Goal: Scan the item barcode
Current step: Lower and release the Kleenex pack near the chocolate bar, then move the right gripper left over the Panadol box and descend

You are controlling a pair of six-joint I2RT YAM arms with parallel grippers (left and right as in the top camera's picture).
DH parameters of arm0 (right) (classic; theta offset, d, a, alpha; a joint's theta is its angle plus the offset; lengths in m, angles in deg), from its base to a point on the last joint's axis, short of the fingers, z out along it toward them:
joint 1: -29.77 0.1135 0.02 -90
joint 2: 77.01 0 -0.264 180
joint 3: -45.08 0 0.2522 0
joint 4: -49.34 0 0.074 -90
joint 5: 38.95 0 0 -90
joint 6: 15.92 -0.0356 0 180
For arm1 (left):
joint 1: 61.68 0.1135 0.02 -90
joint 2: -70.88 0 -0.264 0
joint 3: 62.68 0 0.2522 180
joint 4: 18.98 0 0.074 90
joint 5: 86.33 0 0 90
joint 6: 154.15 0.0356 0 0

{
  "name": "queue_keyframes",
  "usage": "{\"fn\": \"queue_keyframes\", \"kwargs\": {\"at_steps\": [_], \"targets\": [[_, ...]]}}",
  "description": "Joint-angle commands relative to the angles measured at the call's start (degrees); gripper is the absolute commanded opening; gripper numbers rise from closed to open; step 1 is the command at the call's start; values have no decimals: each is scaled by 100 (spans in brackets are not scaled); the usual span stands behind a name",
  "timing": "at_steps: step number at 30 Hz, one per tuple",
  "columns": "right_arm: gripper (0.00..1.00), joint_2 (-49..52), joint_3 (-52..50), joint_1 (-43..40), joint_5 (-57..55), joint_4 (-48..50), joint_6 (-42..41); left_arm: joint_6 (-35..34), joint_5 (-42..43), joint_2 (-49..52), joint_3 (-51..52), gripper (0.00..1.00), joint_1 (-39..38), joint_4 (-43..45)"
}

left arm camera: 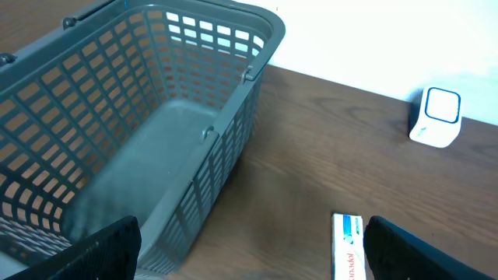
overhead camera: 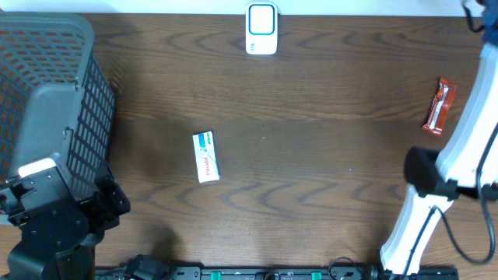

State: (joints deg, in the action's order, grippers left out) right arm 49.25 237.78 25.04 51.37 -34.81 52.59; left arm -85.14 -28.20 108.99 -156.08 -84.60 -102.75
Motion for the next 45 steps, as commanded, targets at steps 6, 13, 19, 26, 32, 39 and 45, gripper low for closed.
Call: {"fn": "queue_keyframes", "kwargs": {"at_steps": [6, 13, 19, 26, 32, 39, 45], "targets": [[99, -789, 98, 1429, 258, 605, 1281, -33, -50, -13, -48, 91, 24, 17], [99, -1794, -780, 1480, 400, 273, 1661, -33, -50, -13, -48, 91, 24, 17], [99, -4205, -3611, 1576, 310, 1252, 1764, -33, -50, -13, -48, 91, 24, 17], [99, -6931, -7420, 1565, 295, 2745, 1185, -33, -50, -13, -48, 91, 24, 17], [99, -7173, -9643, 1565, 46, 4166, -140, -33, -50, -13, -48, 92, 24, 17], [99, -5486, -10146, 1895, 444, 4175, -1266, -33, -50, -13, -48, 91, 24, 17], [99, -3641, -10048, 3008, 769, 3928, -1325, -33, -50, -13, -48, 91, 24, 17]]}}
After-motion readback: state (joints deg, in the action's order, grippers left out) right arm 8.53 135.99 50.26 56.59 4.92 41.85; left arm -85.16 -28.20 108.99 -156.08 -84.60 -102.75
